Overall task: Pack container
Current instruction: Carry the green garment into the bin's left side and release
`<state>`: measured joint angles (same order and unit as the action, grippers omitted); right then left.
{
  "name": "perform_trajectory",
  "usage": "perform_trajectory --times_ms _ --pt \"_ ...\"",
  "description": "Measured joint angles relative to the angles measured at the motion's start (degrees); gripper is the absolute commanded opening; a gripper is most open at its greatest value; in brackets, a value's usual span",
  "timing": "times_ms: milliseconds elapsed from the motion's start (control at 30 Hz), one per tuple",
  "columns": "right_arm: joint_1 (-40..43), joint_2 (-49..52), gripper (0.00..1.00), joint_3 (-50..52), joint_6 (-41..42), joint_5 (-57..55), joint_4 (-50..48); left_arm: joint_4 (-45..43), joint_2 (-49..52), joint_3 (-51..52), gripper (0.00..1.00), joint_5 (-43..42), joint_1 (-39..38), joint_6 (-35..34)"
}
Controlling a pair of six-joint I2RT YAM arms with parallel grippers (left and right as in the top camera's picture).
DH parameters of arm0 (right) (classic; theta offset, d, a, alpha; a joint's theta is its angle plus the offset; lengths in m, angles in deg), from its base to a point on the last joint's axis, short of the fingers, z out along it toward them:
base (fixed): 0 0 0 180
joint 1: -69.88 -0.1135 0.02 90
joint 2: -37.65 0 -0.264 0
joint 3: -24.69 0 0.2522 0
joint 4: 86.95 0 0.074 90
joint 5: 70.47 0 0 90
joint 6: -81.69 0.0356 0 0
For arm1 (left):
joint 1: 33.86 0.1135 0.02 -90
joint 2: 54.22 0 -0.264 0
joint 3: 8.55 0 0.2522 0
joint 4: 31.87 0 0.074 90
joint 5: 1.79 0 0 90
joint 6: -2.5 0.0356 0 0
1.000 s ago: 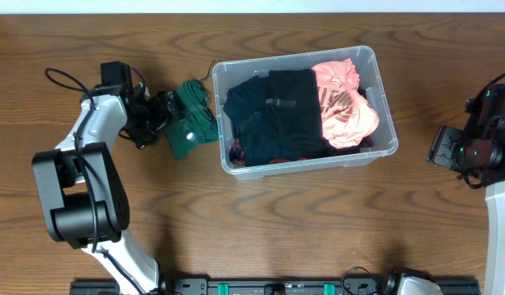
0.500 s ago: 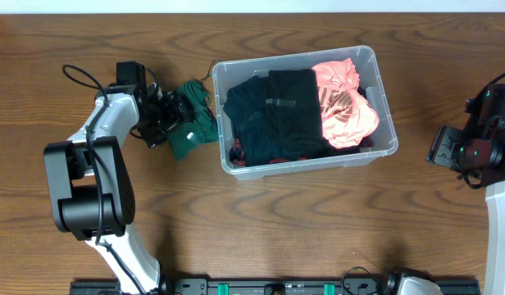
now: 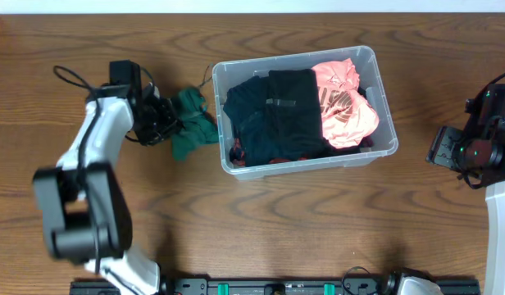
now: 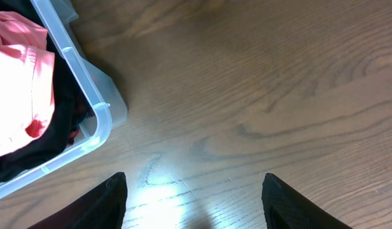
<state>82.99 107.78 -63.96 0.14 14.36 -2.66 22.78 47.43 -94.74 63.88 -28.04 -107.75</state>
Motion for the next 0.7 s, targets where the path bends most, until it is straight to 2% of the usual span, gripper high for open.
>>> perform_trajectory --times_ms 200,367,500,700 --pt "0.0 0.0 0.66 0.0 0.0 0.0 0.0 -0.7 -18.9 0.0 0.05 -0.9 -1.6 0.2" --pt "0.0 0.0 0.66 0.0 0.0 0.0 0.0 -2.0 -28.8 0.0 0.06 -2.1 -8.8 0.6" --pt "0.0 0.0 0.66 0.0 0.0 0.0 0.0 -2.8 -29.2 0.0 0.06 -2.7 -16.2 0.8" --pt "0.0 0.0 0.66 0.0 0.0 0.0 0.0 -5.1 -21.5 0.0 0.06 -2.7 -23.0 0.8"
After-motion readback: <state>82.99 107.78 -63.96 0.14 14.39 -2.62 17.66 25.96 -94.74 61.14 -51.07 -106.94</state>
